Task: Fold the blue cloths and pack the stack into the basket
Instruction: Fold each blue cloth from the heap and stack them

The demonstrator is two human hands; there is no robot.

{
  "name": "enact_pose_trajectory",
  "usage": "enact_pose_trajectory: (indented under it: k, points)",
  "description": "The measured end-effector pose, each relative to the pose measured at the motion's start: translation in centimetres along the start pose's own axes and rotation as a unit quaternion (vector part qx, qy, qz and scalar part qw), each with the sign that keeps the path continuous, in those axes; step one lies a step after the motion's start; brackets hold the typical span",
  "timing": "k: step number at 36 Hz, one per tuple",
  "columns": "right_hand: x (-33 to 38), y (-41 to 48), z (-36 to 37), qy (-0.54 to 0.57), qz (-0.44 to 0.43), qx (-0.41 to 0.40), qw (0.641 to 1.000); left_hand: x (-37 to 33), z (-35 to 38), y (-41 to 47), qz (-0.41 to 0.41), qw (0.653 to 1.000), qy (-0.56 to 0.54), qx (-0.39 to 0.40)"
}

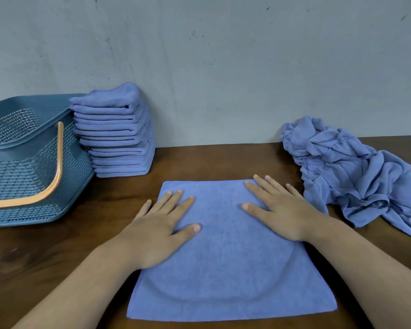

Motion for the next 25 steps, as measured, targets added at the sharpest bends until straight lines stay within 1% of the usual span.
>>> enact_pose_trajectory:
  k: [3, 5, 7, 10, 13, 15, 16, 21, 25]
  points:
    - [0.3, -0.4, -0.5, -0.002, -0.005, -0.023, 1.000, -0.6, -0.2, -0.4, 0.001, 1.000, -0.007, -0.017]
    - [0.7, -1.0, -1.1, -0.034, -0.018, -0.049, 0.998, -1.4, -1.0, -1.0, 0.008, 0.999, 0.009, -0.049]
    - [1.8, -2.0, -1.3, -0.063, -0.037, -0.054, 0.996, -3.2, -1.7, -1.8, 0.028, 0.997, 0.015, -0.071]
    - [4.4, -4.2, -0.6, -0.029, -0.057, 0.002, 0.998, -7.1, -1.3, -3.5, 0.059, 0.997, -0.023, -0.048]
    - [7.1, -6.8, 0.9, -0.040, -0.077, 0.054, 0.995, -9.6, 0.9, -4.7, 0.058, 0.997, 0.038, -0.029]
    - [7.8, -8.4, 2.1, -0.049, -0.072, 0.070, 0.994, -9.6, 2.4, -4.7, 0.034, 0.997, 0.064, -0.021]
    - [7.7, -9.0, 2.5, -0.049, -0.071, 0.061, 0.994, -9.3, 2.8, -4.8, 0.025, 0.997, 0.063, -0.021]
    - [5.2, -10.9, 2.4, -0.071, -0.074, 0.017, 0.995, -7.4, 2.9, -6.7, 0.029, 0.998, 0.049, -0.038]
    - [3.1, -12.2, 1.7, -0.077, -0.059, 0.022, 0.995, -5.4, 2.4, -8.6, 0.028, 0.997, 0.062, -0.043]
Point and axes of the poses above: each hand's wrist, its own y-axis towards the middle knuckle, its own z-axis out of the palm, x = y × z, the point moved 5 cm from there along y, towards the middle knuckle
